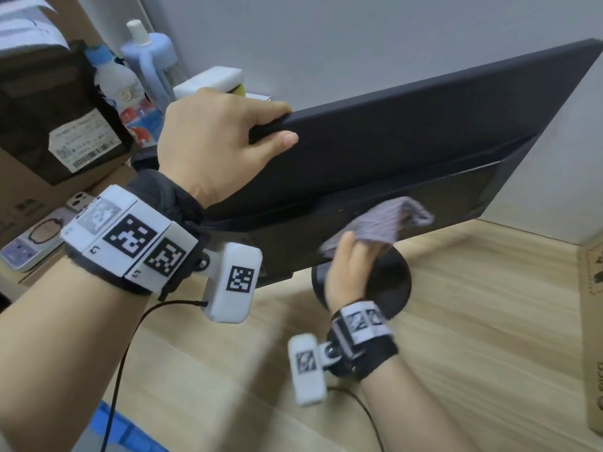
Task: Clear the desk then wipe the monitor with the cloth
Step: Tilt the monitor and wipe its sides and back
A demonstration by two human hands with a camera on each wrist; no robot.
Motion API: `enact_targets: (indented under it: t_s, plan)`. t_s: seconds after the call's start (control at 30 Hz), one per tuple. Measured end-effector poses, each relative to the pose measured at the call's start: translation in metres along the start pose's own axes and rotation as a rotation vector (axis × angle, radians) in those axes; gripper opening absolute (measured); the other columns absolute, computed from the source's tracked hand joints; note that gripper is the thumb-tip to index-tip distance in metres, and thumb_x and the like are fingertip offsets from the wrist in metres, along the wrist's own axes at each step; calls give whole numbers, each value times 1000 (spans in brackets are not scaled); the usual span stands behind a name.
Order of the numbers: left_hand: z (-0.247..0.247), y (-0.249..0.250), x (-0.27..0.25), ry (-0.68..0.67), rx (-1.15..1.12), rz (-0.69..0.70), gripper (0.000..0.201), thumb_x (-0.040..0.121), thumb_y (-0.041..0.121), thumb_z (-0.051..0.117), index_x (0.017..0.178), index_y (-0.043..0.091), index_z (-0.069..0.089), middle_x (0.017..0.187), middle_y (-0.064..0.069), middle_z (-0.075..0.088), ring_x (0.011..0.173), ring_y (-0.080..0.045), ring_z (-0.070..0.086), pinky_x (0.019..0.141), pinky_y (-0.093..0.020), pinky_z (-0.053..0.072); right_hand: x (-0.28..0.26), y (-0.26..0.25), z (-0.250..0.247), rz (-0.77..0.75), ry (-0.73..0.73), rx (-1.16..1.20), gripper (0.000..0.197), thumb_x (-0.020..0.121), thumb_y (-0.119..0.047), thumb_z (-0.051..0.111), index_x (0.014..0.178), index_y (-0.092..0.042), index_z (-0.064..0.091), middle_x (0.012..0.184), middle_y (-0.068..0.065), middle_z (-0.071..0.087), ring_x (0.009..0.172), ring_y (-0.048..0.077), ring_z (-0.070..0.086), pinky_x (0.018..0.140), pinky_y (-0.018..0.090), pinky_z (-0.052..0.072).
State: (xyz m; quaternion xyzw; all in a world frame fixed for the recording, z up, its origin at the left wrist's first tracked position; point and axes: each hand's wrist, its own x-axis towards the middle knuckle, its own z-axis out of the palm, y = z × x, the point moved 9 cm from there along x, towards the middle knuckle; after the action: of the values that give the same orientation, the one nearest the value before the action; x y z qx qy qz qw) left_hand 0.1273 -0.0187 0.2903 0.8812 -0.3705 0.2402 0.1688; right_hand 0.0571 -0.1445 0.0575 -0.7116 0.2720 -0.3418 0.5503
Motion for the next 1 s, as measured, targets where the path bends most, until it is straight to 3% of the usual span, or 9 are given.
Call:
enact_targets:
  t_s: [0.07, 0.17, 0.33, 0.47, 0.53, 0.6, 0.67, 0.77, 1.0]
  plan:
    - [-2, -3, 0, 7, -32, 17, 36, 88, 43, 51, 109, 20, 69, 82, -15, 70, 81, -34, 61, 67, -32, 35, -16, -9, 20, -106, -121, -50, 68, 91, -38, 27, 147, -10, 1, 156, 17, -6, 145, 29, -8, 118, 49, -1]
    - [-2, -6, 3, 6, -92, 56, 41, 87, 42, 47, 102, 13, 71, 76, -23, 65, 72, -34, 57, 64, -40, 43, -3, -40, 6, -284, -65, -80, 85, 93, -12, 41, 134, -51, -22, 155, 0, -21, 135, 7, -26, 114, 23, -13]
    - [1, -3, 12, -9, -117, 79, 43, 85, 46, 46, 101, 16, 72, 65, -20, 62, 67, -34, 57, 62, -39, 44, 37, -97, -21, -684, 61, -580, 56, 96, -39, 24, 142, -29, -6, 150, -1, -31, 139, 19, -27, 112, 25, -21]
    - [-1, -5, 13, -1, -135, 82, 43, 85, 45, 47, 99, 13, 73, 70, -23, 66, 70, -37, 61, 64, -41, 46, 54, -144, -15, -1017, 90, -842, 71, 90, -14, 47, 145, -35, 6, 151, -7, -32, 137, 10, -33, 112, 29, -23]
    - [0, -8, 14, -4, -150, 69, 46, 82, 48, 47, 99, 13, 73, 71, -22, 68, 71, -36, 62, 66, -38, 45, 54, -164, -15, -1156, 171, -907, 71, 90, -8, 49, 146, -32, 12, 158, -2, -4, 145, 20, -9, 115, 33, -14]
    - [2, -9, 15, -14, -143, 68, 48, 80, 51, 48, 99, 14, 73, 74, -19, 71, 72, -35, 64, 68, -33, 41, 51, -183, -21, -1245, 204, -817, 44, 93, -16, 50, 136, -25, 44, 136, 5, 54, 130, 22, 35, 116, 35, 11]
    - [4, -11, 16, -31, -128, 68, 52, 77, 56, 50, 101, 15, 73, 80, -16, 73, 77, -34, 65, 70, -33, 42, 55, -199, -29, -1269, 201, -803, 32, 96, -34, 42, 117, -22, 62, 100, 3, 70, 99, 21, 55, 101, 34, 32]
    - [6, -14, 19, -67, -133, 63, 57, 73, 61, 52, 104, 16, 71, 86, -15, 73, 82, -36, 65, 73, -38, 46, 80, -198, -53, -1165, 160, -908, 48, 94, -50, 29, 102, -20, 65, 85, 1, 68, 79, 24, 64, 85, 32, 33]
    - [10, -11, 29, -63, -124, 71, 67, 67, 67, 43, 104, 18, 71, 79, -18, 67, 78, -34, 59, 70, -40, 44, 143, -158, -152, -850, 133, -964, 57, 90, -57, 27, 109, -14, 59, 103, 11, 64, 102, 32, 56, 99, 35, 19]
